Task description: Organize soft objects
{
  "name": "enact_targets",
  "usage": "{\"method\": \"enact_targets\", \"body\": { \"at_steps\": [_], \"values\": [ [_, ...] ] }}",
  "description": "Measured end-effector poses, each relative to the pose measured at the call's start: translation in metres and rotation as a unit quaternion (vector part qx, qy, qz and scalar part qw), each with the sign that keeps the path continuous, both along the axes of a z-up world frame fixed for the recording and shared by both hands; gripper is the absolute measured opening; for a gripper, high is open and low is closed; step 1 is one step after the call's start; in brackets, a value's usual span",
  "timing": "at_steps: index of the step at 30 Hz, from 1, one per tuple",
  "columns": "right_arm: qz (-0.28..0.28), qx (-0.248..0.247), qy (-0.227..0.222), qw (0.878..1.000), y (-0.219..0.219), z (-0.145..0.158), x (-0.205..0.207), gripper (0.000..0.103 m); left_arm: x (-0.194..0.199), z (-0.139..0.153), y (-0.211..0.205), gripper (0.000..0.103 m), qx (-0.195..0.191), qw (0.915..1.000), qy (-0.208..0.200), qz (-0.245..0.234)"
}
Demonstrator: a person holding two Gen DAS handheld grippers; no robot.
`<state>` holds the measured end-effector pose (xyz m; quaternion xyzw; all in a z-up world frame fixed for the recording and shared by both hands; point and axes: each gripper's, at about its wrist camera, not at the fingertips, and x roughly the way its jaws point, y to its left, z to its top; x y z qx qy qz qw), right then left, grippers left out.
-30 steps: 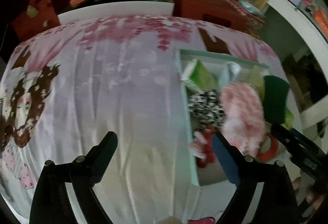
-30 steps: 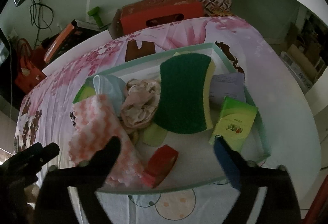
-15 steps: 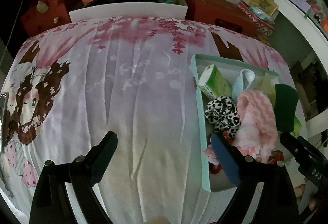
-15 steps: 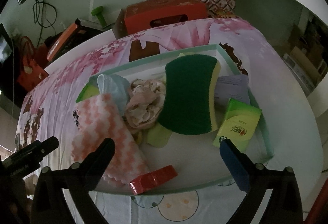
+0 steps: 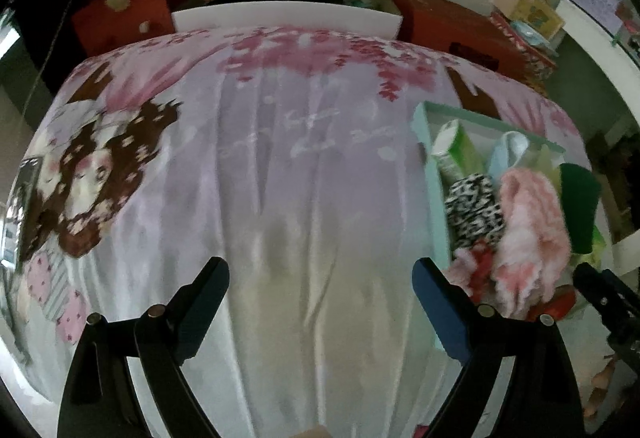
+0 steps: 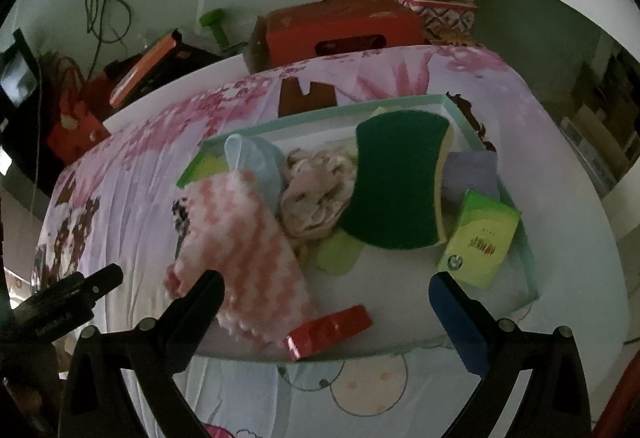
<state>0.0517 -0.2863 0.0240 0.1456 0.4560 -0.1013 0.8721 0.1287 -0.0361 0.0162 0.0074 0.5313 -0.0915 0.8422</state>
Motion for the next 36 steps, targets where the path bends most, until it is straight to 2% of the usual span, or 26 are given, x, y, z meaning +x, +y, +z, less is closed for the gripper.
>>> {"method": "enact_targets", "body": {
  "at_steps": [6,13,23,28,33,36],
  "values": [
    [0.022,-0.001,0.005,1.0,0.017,-0.003,-0.006,0.103,-0.014,-0.002,0.017,0.093,0.011,0.9998,-0.002,0.016],
    [0.035,-0.005,0.018,0.999,0.033,-0.009,-0.018,0.103,-0.034,-0.008,0.025,0.093,0.028,0.9995,-0.006,0.014],
    [0.044,-0.015,0.009,0.999,0.053,-0.013,-0.038,0.103,-0.062,0.003,0.025,0.093,0.023,0.999,-0.039,-0.001],
    [0.048,-0.008,-0.013,0.999,0.06,-0.014,-0.051,0.103,-0.075,-0.002,0.025,0.093,0.019,0.999,-0.04,-0.004],
    [0.062,-0.021,-0.018,0.998,0.071,-0.02,-0.059,0.103,-0.085,-0.01,0.028,0.093,0.009,0.9993,-0.037,0.004],
    [0.06,-0.03,-0.019,0.998,0.074,-0.021,-0.061,0.103,-0.089,-0.008,0.031,0.093,0.0,0.9988,-0.048,0.008]
  ]
}}
